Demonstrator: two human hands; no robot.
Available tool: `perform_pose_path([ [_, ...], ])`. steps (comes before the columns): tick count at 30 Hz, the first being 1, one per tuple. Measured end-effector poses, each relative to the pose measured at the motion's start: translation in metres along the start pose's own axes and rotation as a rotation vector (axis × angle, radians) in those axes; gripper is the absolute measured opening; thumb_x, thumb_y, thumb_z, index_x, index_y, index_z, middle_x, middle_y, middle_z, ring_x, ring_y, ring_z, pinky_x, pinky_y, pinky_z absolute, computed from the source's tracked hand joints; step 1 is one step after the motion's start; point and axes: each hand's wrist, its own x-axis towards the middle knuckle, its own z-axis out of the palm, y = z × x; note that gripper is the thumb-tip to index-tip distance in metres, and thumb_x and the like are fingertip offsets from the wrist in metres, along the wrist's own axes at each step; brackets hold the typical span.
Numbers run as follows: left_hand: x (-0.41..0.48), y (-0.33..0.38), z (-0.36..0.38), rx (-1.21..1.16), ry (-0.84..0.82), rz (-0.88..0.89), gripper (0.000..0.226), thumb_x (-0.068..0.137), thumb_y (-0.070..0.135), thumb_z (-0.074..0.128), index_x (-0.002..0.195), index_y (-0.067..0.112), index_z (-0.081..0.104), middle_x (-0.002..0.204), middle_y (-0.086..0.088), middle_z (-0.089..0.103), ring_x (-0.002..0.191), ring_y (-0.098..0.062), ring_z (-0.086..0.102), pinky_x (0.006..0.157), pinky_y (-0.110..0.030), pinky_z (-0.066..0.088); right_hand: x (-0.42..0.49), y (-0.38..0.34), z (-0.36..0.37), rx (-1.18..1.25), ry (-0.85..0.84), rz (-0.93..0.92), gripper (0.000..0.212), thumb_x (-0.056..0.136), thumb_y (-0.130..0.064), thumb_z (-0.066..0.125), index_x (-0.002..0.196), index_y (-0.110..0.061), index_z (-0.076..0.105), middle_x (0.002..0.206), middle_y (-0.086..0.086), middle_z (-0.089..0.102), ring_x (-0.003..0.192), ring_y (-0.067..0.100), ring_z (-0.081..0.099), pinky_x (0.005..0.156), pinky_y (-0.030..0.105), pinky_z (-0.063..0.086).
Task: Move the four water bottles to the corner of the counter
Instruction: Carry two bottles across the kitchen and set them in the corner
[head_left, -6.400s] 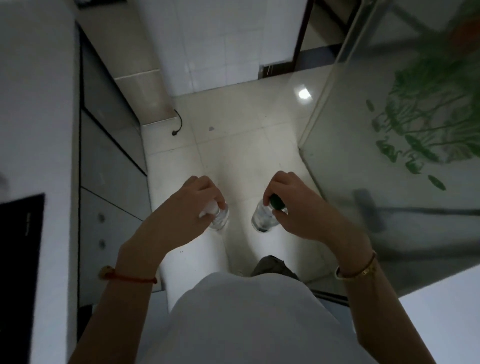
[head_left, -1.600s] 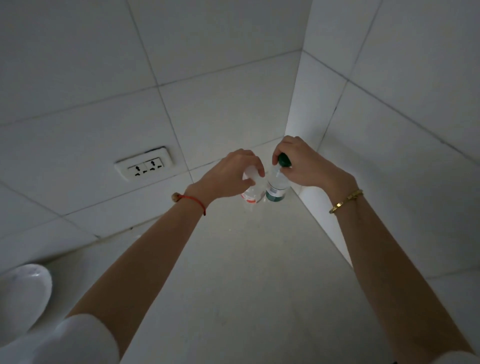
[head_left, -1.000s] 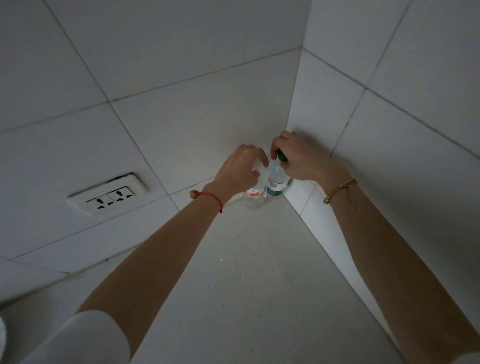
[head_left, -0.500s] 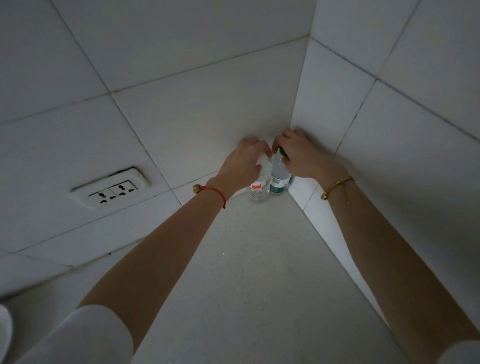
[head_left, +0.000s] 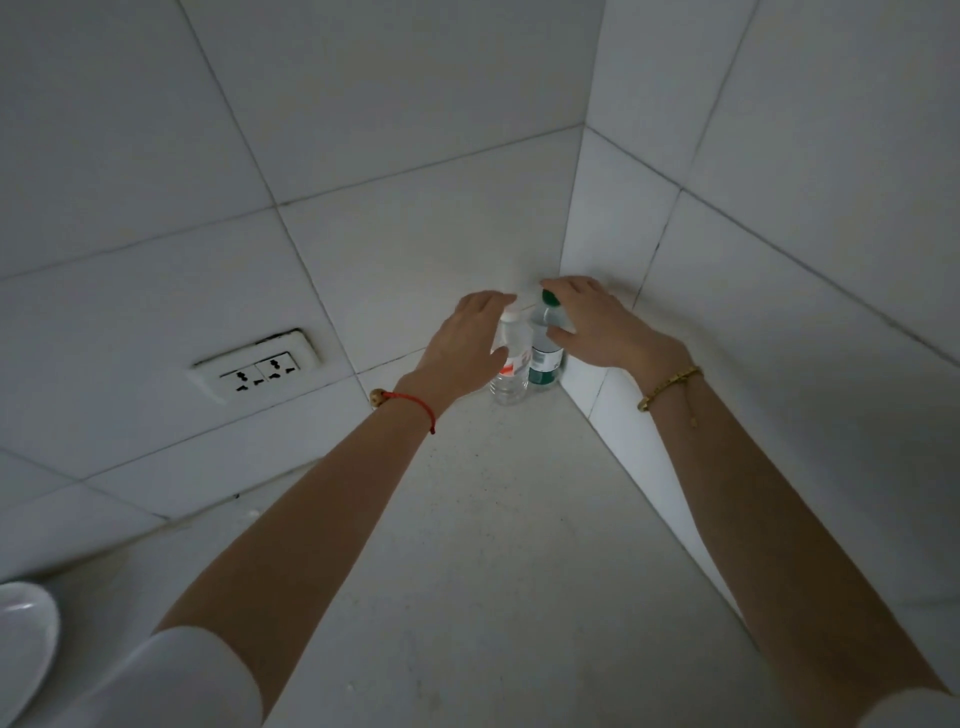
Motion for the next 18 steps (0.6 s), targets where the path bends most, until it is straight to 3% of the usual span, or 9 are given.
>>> perform_pose_path([
  [5,-0.047,0.015,-0.019,0.021,-0.045,-0.018,0.063,0.087,0.016,0.061,0.143,0.013,0.033,0.146,-0.009,0.041,0.136,-0.024,0.034,0.111,-0.035,0.031,-0.042,-0.024,-0.01,-0.009,0.054,-0.023,0.065,0.091,-0.027,0.056,0.146,-0.011,0.025,0.15,0.012,0.036,0.139,0.031,0.028,0.112,0.041,0.026],
  [12,-0.127,0.032,-0.053,0.081,0.033,0.037,0.063,0.087,0.019,0.06,0.143,0.011,0.033,0.144,-0.009,0.042,0.134,-0.025,0.036,0.112,-0.037,0.03,-0.108,-0.065,-0.012,-0.028,0.122,-0.109,0.06,0.092,-0.034,0.056,0.143,-0.016,0.029,0.143,0.011,0.043,0.135,0.03,0.035,0.111,0.041,0.028],
  [18,-0.2,0.045,-0.072,0.148,0.006,0.034,0.065,0.089,0.024,0.059,0.145,0.012,0.029,0.145,-0.008,0.041,0.134,-0.025,0.035,0.113,-0.04,0.028,-0.17,-0.111,-0.004,-0.042,0.052,-0.149,0.064,0.092,-0.035,0.053,0.146,-0.014,0.024,0.149,0.011,0.036,0.14,0.029,0.028,0.116,0.043,0.022],
])
